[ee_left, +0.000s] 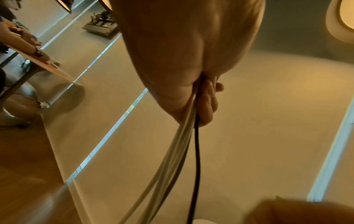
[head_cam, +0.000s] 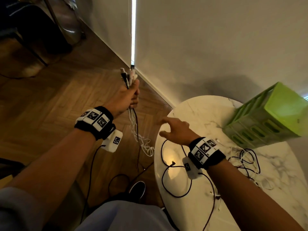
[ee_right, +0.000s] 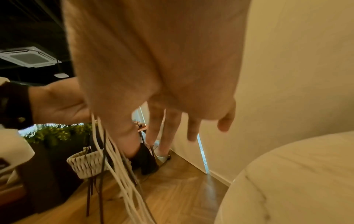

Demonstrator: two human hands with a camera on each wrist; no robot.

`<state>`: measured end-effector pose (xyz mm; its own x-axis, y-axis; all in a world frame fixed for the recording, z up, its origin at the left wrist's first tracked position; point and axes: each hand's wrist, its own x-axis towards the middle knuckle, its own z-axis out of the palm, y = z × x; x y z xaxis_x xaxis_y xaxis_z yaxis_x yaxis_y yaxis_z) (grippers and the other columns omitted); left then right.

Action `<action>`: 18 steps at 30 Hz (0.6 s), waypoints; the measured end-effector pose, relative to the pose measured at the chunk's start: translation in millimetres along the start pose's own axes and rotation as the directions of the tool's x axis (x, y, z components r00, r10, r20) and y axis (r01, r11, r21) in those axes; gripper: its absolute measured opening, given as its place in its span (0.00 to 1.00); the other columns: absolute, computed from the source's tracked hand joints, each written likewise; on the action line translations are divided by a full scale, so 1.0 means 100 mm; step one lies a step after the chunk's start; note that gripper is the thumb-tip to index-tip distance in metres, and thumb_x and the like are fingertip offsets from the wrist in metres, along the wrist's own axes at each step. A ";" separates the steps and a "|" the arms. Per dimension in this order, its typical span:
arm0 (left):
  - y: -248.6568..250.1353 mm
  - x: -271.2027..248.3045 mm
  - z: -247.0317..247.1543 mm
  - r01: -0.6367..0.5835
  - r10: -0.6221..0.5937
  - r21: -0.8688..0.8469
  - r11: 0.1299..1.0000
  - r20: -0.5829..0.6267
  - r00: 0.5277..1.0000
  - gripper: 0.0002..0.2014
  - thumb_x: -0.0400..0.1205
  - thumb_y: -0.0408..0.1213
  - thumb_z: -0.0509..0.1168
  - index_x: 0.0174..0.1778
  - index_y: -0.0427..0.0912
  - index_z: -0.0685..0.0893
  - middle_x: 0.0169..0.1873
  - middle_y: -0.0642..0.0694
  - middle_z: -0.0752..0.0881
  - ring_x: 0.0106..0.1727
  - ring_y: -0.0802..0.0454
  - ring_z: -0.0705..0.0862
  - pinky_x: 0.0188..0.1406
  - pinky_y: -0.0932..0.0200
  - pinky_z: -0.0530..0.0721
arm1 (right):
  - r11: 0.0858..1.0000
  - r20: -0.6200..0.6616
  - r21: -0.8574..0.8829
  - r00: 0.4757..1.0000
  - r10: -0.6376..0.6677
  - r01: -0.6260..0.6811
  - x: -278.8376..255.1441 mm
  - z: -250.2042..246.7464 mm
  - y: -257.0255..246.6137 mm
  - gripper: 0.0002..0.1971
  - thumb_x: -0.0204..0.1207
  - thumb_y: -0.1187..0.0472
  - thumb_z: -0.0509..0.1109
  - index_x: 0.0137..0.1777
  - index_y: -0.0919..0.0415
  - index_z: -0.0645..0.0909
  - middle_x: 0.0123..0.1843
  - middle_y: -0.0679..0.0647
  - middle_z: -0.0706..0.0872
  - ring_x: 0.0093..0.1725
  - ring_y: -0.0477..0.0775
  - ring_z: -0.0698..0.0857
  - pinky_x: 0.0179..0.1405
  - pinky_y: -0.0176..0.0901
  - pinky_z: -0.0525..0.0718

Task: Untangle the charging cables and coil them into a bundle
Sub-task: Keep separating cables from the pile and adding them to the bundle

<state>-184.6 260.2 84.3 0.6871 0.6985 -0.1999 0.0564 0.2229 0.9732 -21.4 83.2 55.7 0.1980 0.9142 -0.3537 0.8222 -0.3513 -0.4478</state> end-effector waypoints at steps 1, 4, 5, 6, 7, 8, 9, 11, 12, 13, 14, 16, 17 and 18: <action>0.00 -0.02 0.06 -0.009 0.009 0.014 1.000 0.029 1.000 0.19 0.90 0.54 0.55 0.38 0.45 0.73 0.22 0.56 0.72 0.26 0.56 0.71 0.32 0.58 0.72 | 0.995 -0.066 0.096 0.998 0.005 0.001 0.02 -0.01 -0.07 0.20 0.80 0.49 0.71 0.71 0.45 0.76 0.70 0.41 0.82 0.72 0.47 0.77 0.71 0.56 0.70; 0.01 -0.08 0.24 -0.019 -0.008 0.231 0.973 0.115 0.993 0.22 0.89 0.58 0.53 0.41 0.47 0.79 0.33 0.54 0.83 0.39 0.58 0.83 0.51 0.56 0.79 | 0.876 -0.050 0.480 0.998 -0.030 0.051 0.19 0.01 -0.37 0.32 0.80 0.50 0.73 0.80 0.55 0.67 0.77 0.51 0.77 0.74 0.47 0.76 0.77 0.54 0.75; 0.04 -0.11 0.29 -0.015 -0.031 0.311 0.950 0.144 0.989 0.22 0.90 0.58 0.51 0.41 0.47 0.81 0.35 0.54 0.84 0.40 0.62 0.85 0.51 0.58 0.79 | 0.846 -0.077 0.524 0.995 -0.066 0.096 0.23 0.03 -0.48 0.34 0.80 0.50 0.72 0.82 0.56 0.65 0.78 0.53 0.76 0.76 0.49 0.76 0.78 0.57 0.76; 0.05 -0.12 0.31 -0.019 -0.047 0.363 0.932 0.172 0.984 0.22 0.90 0.58 0.51 0.43 0.48 0.82 0.36 0.56 0.86 0.40 0.67 0.85 0.50 0.60 0.79 | 0.811 -0.129 0.564 0.987 -0.101 0.156 0.26 0.06 -0.57 0.33 0.81 0.51 0.70 0.83 0.58 0.64 0.78 0.56 0.76 0.77 0.51 0.76 0.77 0.60 0.77; 0.07 -0.13 0.32 -0.037 -0.042 0.394 0.918 0.190 0.981 0.21 0.89 0.59 0.51 0.46 0.49 0.82 0.38 0.57 0.87 0.44 0.68 0.86 0.52 0.59 0.81 | 0.762 -0.195 0.610 0.973 -0.120 0.217 0.27 0.07 -0.65 0.31 0.83 0.53 0.68 0.83 0.59 0.64 0.78 0.58 0.76 0.77 0.53 0.77 0.75 0.62 0.78; 0.07 -0.11 0.30 -0.081 -0.008 0.422 0.903 0.206 0.979 0.21 0.88 0.60 0.52 0.50 0.49 0.82 0.41 0.56 0.87 0.50 0.66 0.86 0.58 0.56 0.82 | 0.705 -0.259 0.657 0.958 -0.124 0.269 0.27 0.08 -0.68 0.28 0.85 0.57 0.64 0.84 0.58 0.64 0.78 0.59 0.77 0.77 0.54 0.77 0.75 0.63 0.79; 0.08 -0.10 0.28 -0.138 0.048 0.441 0.887 0.209 0.977 0.20 0.88 0.61 0.54 0.53 0.49 0.81 0.45 0.55 0.86 0.53 0.63 0.86 0.62 0.56 0.82 | 0.666 -0.323 0.672 0.938 -0.128 0.323 0.25 0.08 -0.71 0.26 0.88 0.59 0.61 0.84 0.57 0.63 0.78 0.59 0.77 0.76 0.54 0.78 0.74 0.62 0.79; 0.18 -0.11 0.22 -0.221 0.144 0.438 0.871 0.202 0.969 0.18 0.88 0.57 0.55 0.50 0.46 0.78 0.41 0.53 0.82 0.44 0.69 0.85 0.51 0.67 0.81 | 0.636 -0.399 0.662 0.905 -0.148 0.395 0.23 0.09 -0.76 0.25 0.90 0.62 0.56 0.86 0.54 0.60 0.74 0.58 0.80 0.69 0.52 0.82 0.69 0.59 0.83; 0.22 -0.11 0.18 -0.250 0.171 0.442 0.861 0.213 0.962 0.17 0.89 0.55 0.55 0.46 0.45 0.78 0.37 0.52 0.81 0.37 0.71 0.84 0.44 0.70 0.79 | 0.616 -0.392 0.677 0.906 -0.162 0.403 0.22 0.09 -0.80 0.26 0.90 0.62 0.56 0.86 0.52 0.58 0.72 0.56 0.80 0.63 0.51 0.84 0.64 0.56 0.85; 0.27 -0.10 0.16 -0.280 0.187 0.453 0.847 0.240 0.953 0.18 0.89 0.54 0.54 0.43 0.46 0.79 0.34 0.53 0.82 0.35 0.71 0.83 0.42 0.71 0.77 | 0.594 -0.359 0.707 0.918 -0.165 0.383 0.20 0.08 -0.83 0.27 0.89 0.63 0.56 0.85 0.50 0.57 0.69 0.53 0.80 0.57 0.50 0.83 0.59 0.51 0.85; 0.31 -0.10 0.15 -0.296 0.180 0.475 0.828 0.274 0.945 0.17 0.89 0.53 0.54 0.40 0.49 0.79 0.31 0.54 0.83 0.33 0.71 0.83 0.42 0.70 0.76 | 0.578 -0.309 0.742 0.938 -0.156 0.340 0.19 0.06 -0.88 0.25 0.87 0.63 0.57 0.83 0.50 0.61 0.62 0.53 0.81 0.50 0.50 0.82 0.53 0.46 0.85; 0.37 -0.10 0.16 -0.306 0.138 0.509 0.805 0.341 0.930 0.19 0.90 0.52 0.57 0.35 0.49 0.79 0.25 0.55 0.84 0.29 0.68 0.83 0.39 0.69 0.79 | 0.548 -0.190 0.804 0.973 -0.131 0.231 0.18 0.02 -0.93 0.10 0.83 0.59 0.58 0.62 0.54 0.74 0.44 0.56 0.77 0.40 0.52 0.76 0.44 0.41 0.81; 0.40 -0.11 0.19 -0.308 0.126 0.501 0.809 0.364 0.923 0.20 0.89 0.51 0.60 0.34 0.43 0.79 0.23 0.55 0.83 0.28 0.66 0.82 0.36 0.70 0.80 | 0.539 -0.145 0.822 0.983 -0.115 0.184 0.19 0.00 -0.93 0.04 0.83 0.59 0.58 0.51 0.55 0.75 0.39 0.57 0.74 0.38 0.52 0.74 0.42 0.41 0.79; 0.40 -0.09 0.21 -0.300 0.119 0.480 0.825 0.371 0.921 0.20 0.88 0.49 0.63 0.35 0.38 0.79 0.23 0.55 0.82 0.28 0.64 0.82 0.34 0.72 0.80 | 0.552 -0.115 0.821 0.989 -0.090 0.146 0.19 -0.01 -0.93 0.07 0.83 0.59 0.57 0.44 0.55 0.73 0.36 0.56 0.72 0.36 0.52 0.73 0.42 0.44 0.78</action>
<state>-173.1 248.9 127.7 0.9082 0.4178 -0.0261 0.1882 -0.3516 0.9170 -93.6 133.8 91.4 0.1827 0.9594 -0.2151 0.0441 -0.2266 -0.9730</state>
